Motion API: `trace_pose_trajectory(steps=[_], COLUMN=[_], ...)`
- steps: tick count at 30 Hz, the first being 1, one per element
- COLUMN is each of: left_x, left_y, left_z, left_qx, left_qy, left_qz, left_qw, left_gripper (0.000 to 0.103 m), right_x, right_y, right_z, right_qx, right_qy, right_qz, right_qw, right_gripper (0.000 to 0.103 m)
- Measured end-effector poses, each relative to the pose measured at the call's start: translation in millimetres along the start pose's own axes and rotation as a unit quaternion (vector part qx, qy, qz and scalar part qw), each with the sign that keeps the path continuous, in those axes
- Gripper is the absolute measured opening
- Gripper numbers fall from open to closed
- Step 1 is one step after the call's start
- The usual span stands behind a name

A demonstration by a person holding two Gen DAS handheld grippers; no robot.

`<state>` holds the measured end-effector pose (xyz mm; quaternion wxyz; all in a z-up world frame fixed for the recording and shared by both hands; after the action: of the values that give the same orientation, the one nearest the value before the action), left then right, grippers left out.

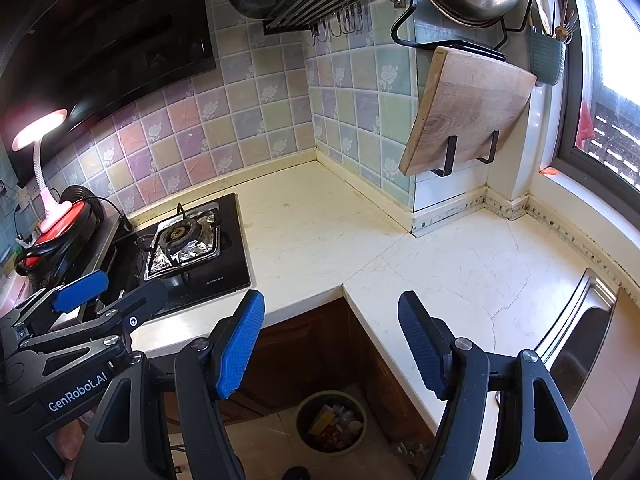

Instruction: Collect trash

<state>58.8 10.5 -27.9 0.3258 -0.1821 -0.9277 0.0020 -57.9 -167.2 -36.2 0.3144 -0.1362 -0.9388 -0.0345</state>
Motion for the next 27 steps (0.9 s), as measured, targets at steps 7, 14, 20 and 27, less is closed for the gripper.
trace_pose_trajectory(steps=[7, 14, 20, 27], left_x=[5, 6, 8, 5], left_y=[2, 1, 1, 2], left_z=[5, 8, 13, 15], left_qx=[0.0, 0.001, 0.001, 0.002], left_qy=[-0.001, 0.001, 0.004, 0.011], left_qz=[0.0, 0.001, 0.002, 0.007], left_qw=[1.0, 1.0, 1.0, 0.9999], left_gripper=[0.076, 0.076, 0.076, 0.076], right_x=[0, 0, 0, -5], right_y=[1, -1, 0, -7], right_z=[1, 4, 7, 9], right_qx=[0.0, 0.006, 0.006, 0.012], right_qy=[0.001, -0.001, 0.001, 0.003], right_qz=[0.001, -0.002, -0.002, -0.007], right_qw=[1.0, 1.0, 1.0, 1.0], right_gripper=[0.07, 0.07, 0.07, 0.07])
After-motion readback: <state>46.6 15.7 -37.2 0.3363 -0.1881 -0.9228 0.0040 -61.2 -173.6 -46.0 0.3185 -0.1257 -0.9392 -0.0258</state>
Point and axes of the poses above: each gripper's, at about its wrist camera, not at the fingertips, and x roughly against the way its jaws point, y to its left, z to its underside, the point moved 10 cm from there along -x, roughly the way its jaws point, and after that the axes turned 5 degrees about z, right-handed, at the moved point
